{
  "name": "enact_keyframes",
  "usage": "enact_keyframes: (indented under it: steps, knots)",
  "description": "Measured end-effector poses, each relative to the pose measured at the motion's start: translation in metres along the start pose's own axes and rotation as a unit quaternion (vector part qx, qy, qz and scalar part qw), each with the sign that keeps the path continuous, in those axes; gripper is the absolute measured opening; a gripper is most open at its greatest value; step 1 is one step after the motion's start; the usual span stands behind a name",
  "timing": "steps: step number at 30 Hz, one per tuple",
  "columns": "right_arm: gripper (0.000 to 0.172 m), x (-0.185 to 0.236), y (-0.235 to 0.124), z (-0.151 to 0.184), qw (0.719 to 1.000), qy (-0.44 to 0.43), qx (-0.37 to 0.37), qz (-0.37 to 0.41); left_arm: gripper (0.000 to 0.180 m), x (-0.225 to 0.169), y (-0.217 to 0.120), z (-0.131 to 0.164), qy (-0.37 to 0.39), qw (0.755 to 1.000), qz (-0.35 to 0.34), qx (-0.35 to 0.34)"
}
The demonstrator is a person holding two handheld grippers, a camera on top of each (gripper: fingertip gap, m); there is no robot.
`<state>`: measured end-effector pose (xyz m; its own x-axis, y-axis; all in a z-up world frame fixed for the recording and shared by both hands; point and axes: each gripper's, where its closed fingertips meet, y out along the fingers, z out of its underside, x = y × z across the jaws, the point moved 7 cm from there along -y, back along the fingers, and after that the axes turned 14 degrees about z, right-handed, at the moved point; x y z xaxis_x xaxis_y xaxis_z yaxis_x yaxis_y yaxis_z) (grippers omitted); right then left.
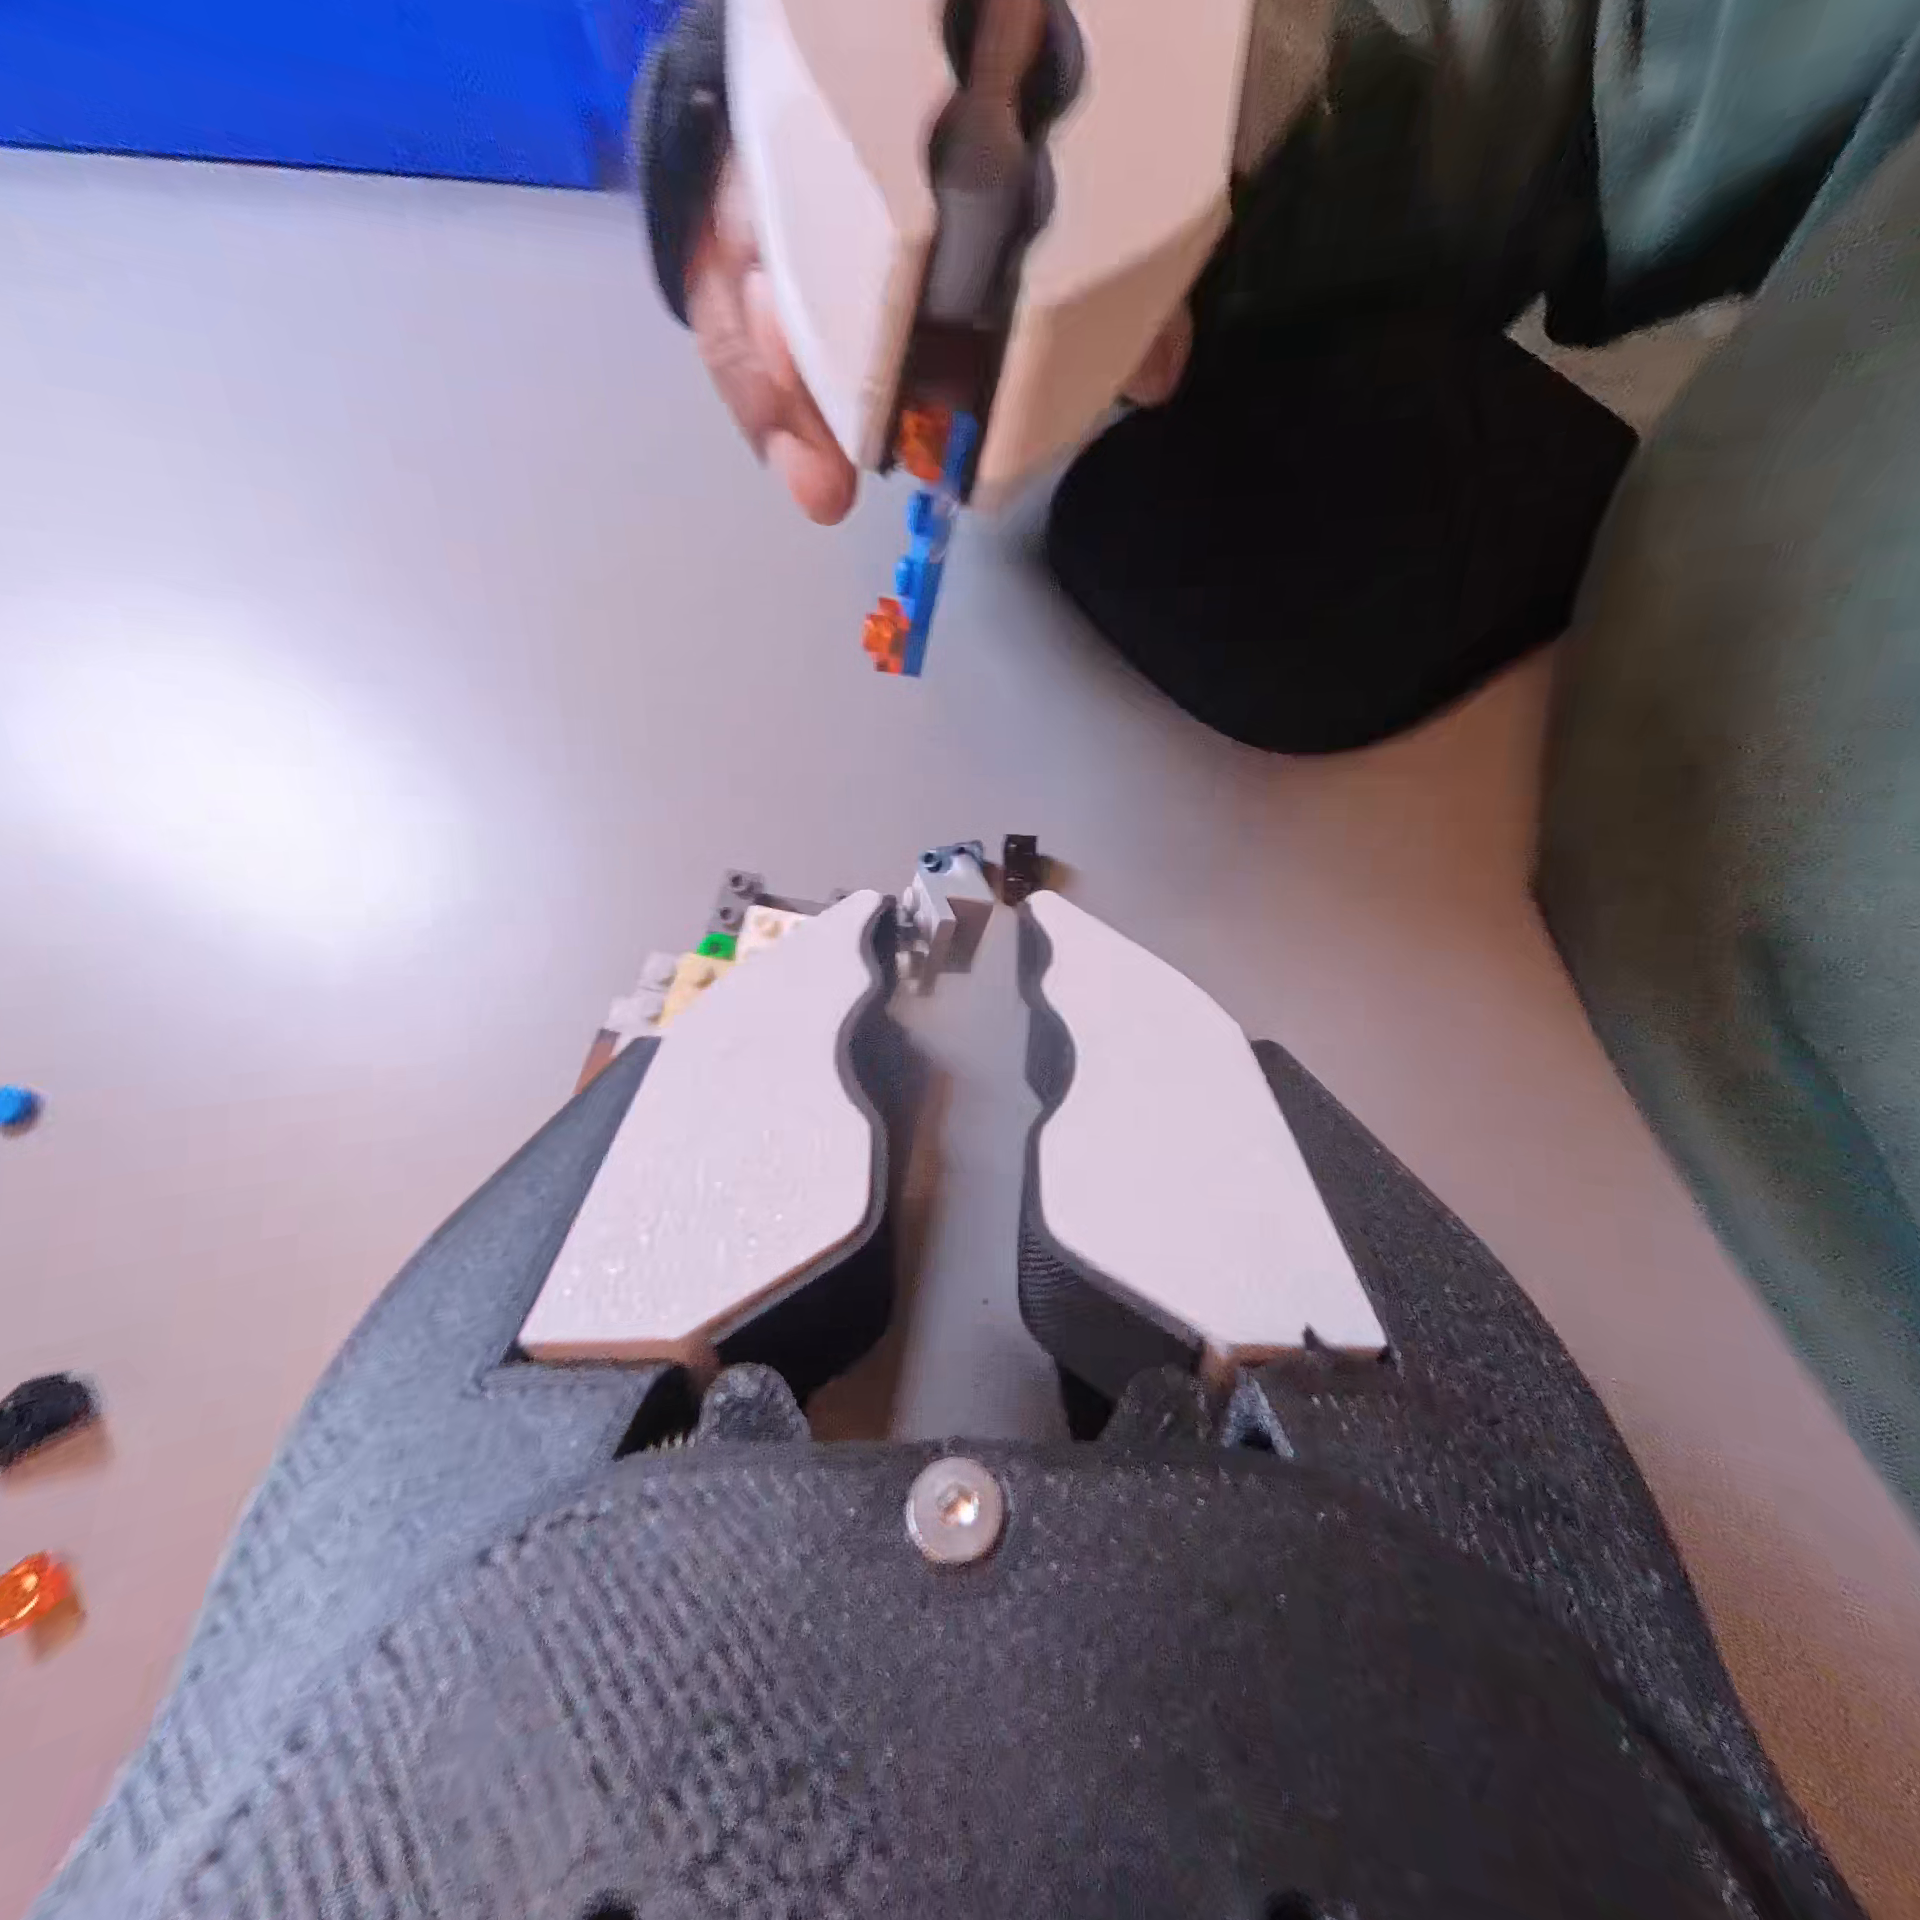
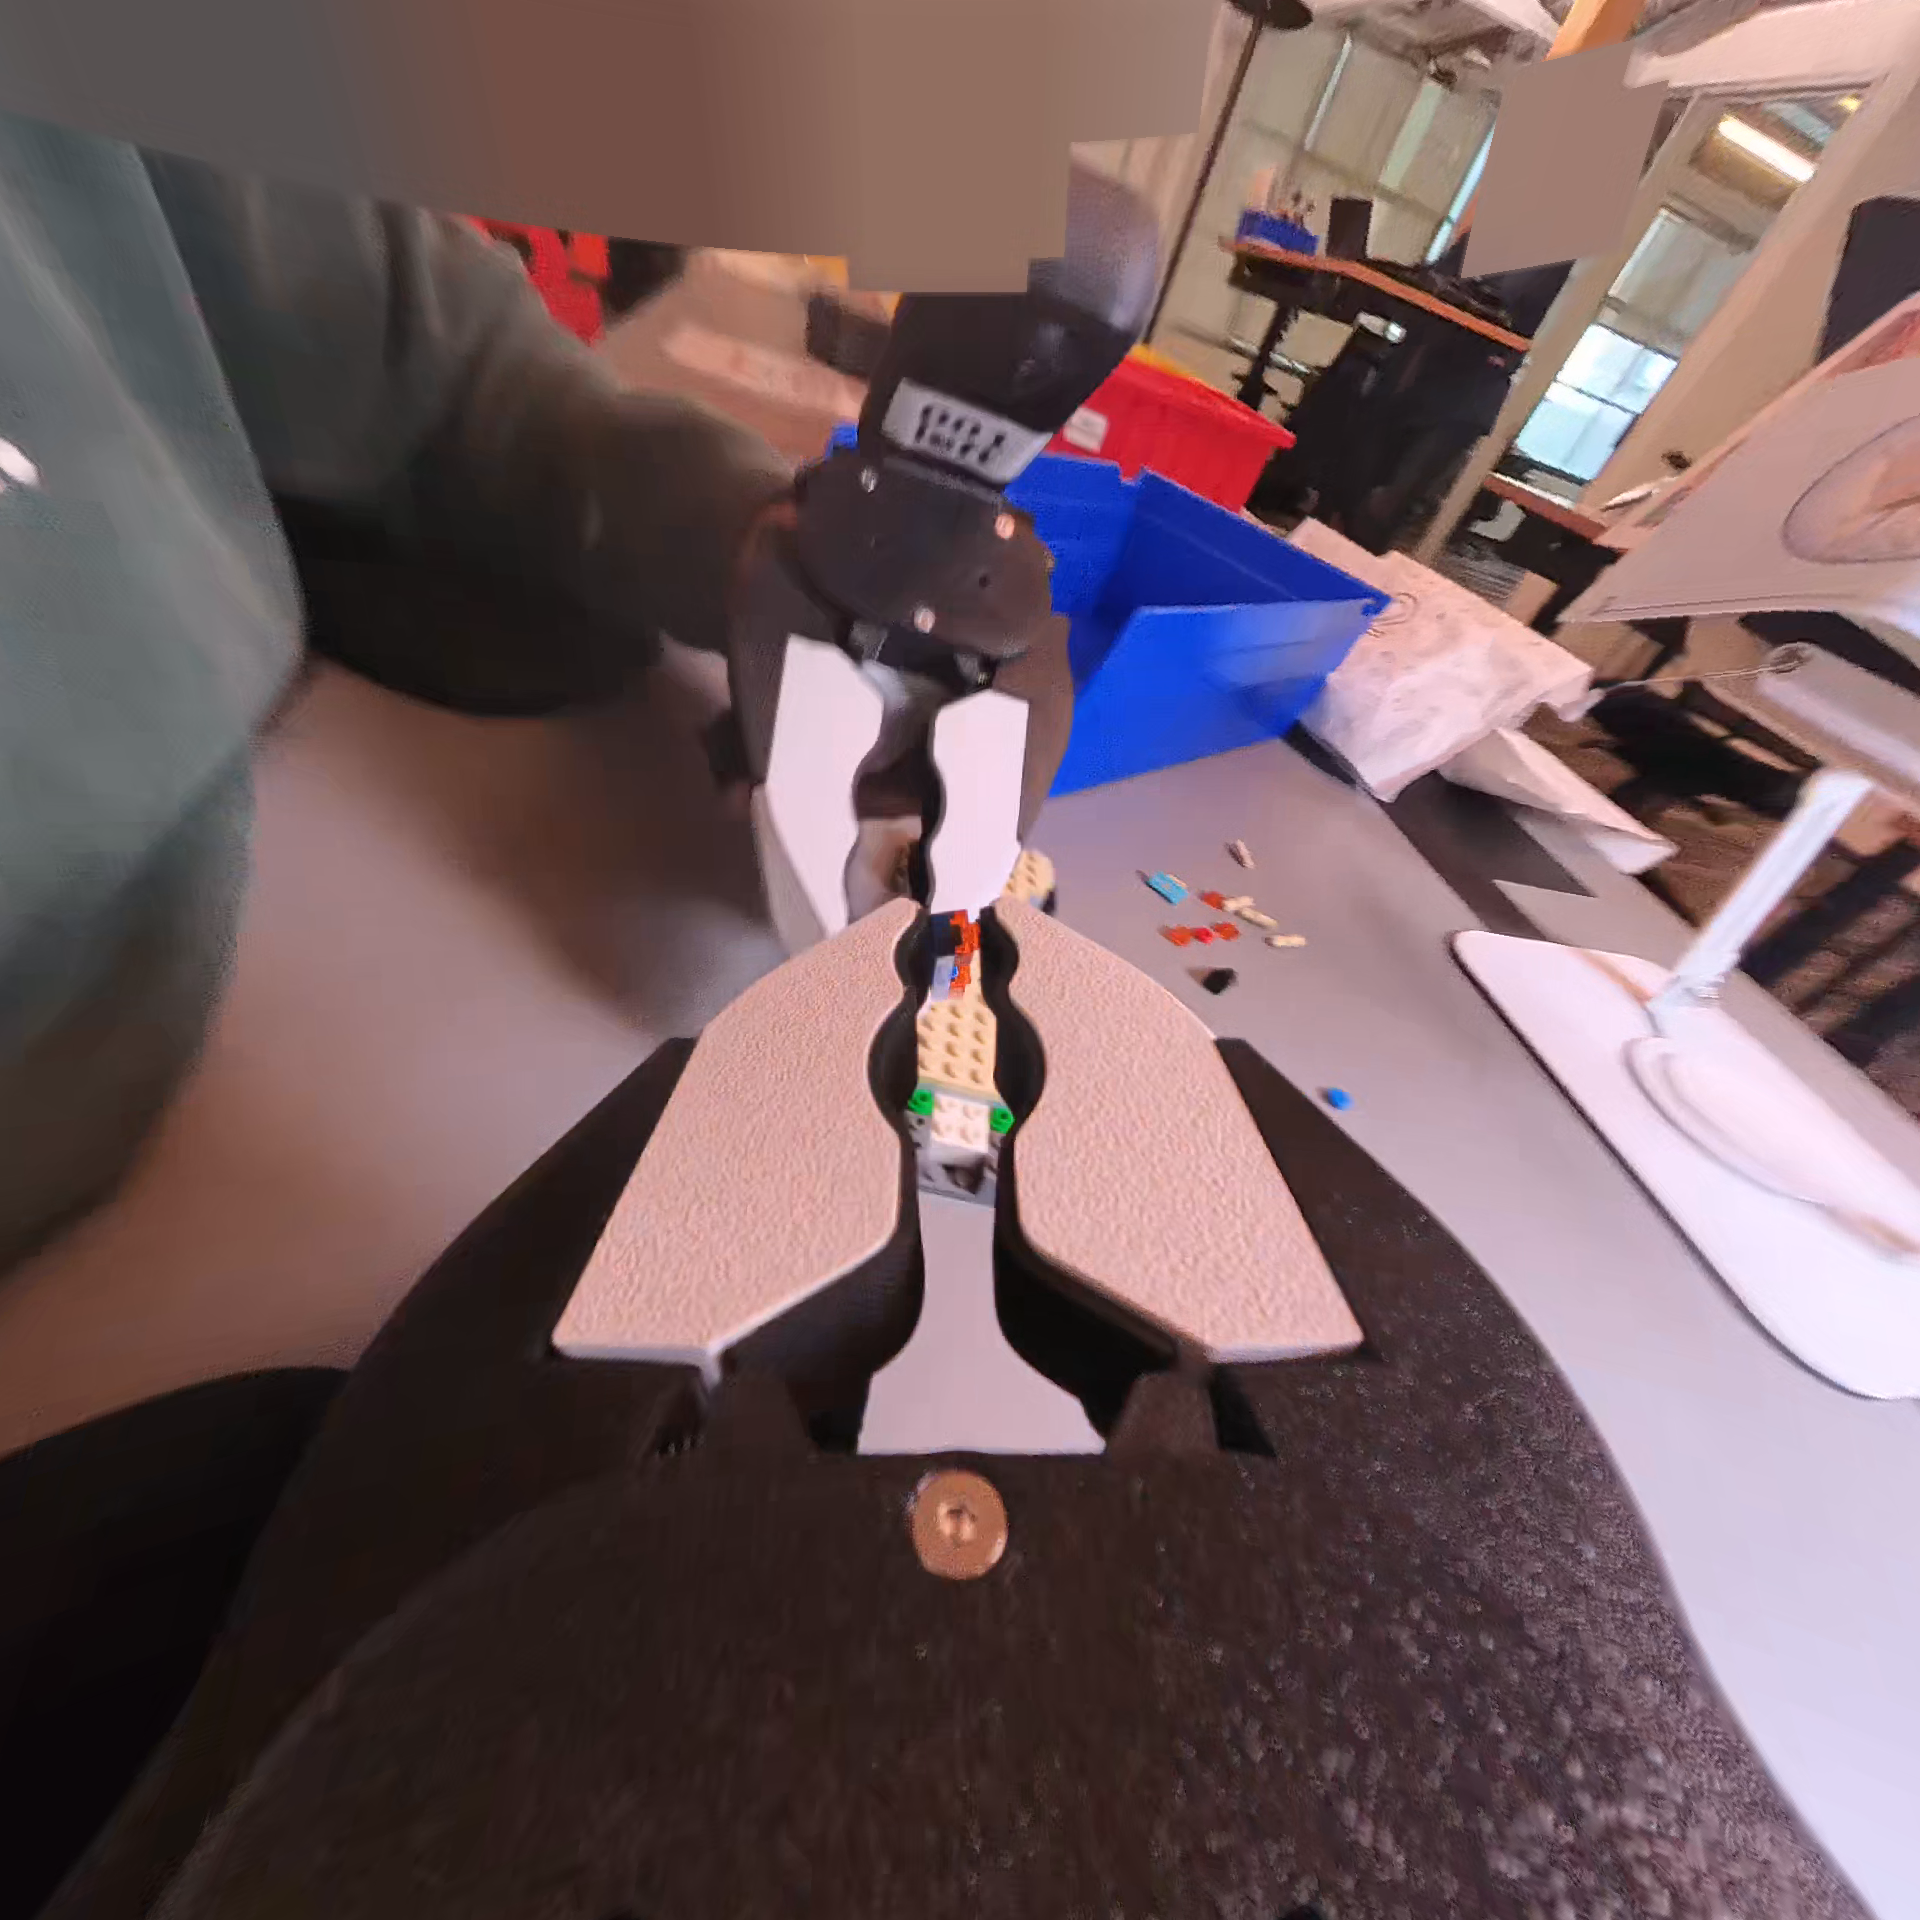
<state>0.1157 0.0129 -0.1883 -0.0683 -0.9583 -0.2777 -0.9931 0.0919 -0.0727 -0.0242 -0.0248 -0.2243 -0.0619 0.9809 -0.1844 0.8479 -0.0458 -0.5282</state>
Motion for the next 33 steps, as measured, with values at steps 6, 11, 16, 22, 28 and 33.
enact_keyframes:
  steps: [6, 11, 16, 22, 28, 33]
  knots:
    - [0.009, 0.006, -0.002, -0.007, 0.996, 0.050, -0.053, -0.042, 0.038, -0.005, -0.007, -0.018, -0.084, 0.977, 0.112, -0.158]
    - [0.009, 0.022, 0.000, -0.017, 0.995, 0.012, -0.079, -0.057, 0.030, -0.011, -0.009, -0.029, -0.160, 0.919, 0.241, -0.269]
    - [0.009, 0.027, 0.000, -0.018, 0.994, 0.004, -0.080, -0.075, 0.011, -0.015, -0.006, -0.030, -0.155, 0.919, 0.253, -0.259]
    - [0.017, 0.009, 0.007, -0.001, 0.995, 0.068, 0.040, -0.062, 0.008, -0.004, -0.012, -0.026, 0.005, 0.996, -0.019, -0.092]
    - [0.017, -0.001, 0.014, 0.011, 0.985, 0.139, 0.098, -0.040, 0.008, -0.009, -0.005, -0.025, 0.148, 0.977, -0.153, 0.022]
    - [0.017, 0.001, 0.016, 0.014, 0.986, 0.119, 0.116, -0.031, 0.008, -0.013, -0.001, -0.026, 0.192, 0.964, -0.177, 0.049]
